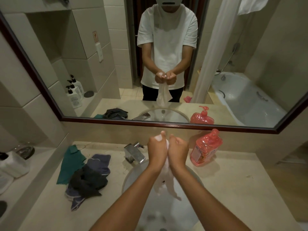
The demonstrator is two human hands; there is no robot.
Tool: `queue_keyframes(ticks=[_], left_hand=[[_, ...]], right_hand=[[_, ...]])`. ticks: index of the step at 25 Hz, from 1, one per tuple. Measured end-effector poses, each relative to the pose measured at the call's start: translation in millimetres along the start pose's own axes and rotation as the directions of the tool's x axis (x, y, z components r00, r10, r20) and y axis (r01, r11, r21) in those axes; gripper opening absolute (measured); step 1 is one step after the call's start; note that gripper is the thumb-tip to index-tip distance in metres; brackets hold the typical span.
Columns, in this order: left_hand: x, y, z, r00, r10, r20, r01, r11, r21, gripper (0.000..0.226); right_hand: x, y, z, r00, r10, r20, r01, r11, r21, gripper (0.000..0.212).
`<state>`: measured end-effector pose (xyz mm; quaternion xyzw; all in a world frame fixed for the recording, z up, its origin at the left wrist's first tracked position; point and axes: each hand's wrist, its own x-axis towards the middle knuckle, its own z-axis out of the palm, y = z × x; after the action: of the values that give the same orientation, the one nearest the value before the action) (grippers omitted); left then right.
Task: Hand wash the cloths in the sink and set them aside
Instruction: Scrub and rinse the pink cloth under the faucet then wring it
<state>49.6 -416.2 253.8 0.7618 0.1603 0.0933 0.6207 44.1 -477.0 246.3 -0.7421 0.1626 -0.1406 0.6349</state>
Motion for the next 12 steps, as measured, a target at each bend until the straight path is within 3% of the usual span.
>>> queue_keyframes(ticks=[4,7,9,12], left_hand=[[-7.5,-1.1,6.9,0.999,0.009,0.035,-0.01,0.999,0.046,0.056],[12.0,-1.7,-1.9,0.996,-0.086,-0.023,0.085,0.996,-0.042,0.051],[6.8,-4.7,-1.3,0.992,-0.129,0.003,0.129,0.99,-0.063,0.048],[-7.1,-5.9,8.1,0.993,-0.117,0.012,0.118,0.992,-0.037,0.051]], right_hand=[[16.6,-4.4,-8.1,0.996,0.09,-0.003,-0.09,0.995,0.038,0.041],[-11.5,2.9,-2.3,0.997,-0.005,0.081,0.004,1.0,0.008,0.046],[-9.8,-2.1,-0.9,0.997,-0.031,0.066,0.037,0.996,-0.082,0.05],[19.5,-9.7,-6.6,0.992,0.124,0.006,-0.123,0.988,-0.096,0.044]])
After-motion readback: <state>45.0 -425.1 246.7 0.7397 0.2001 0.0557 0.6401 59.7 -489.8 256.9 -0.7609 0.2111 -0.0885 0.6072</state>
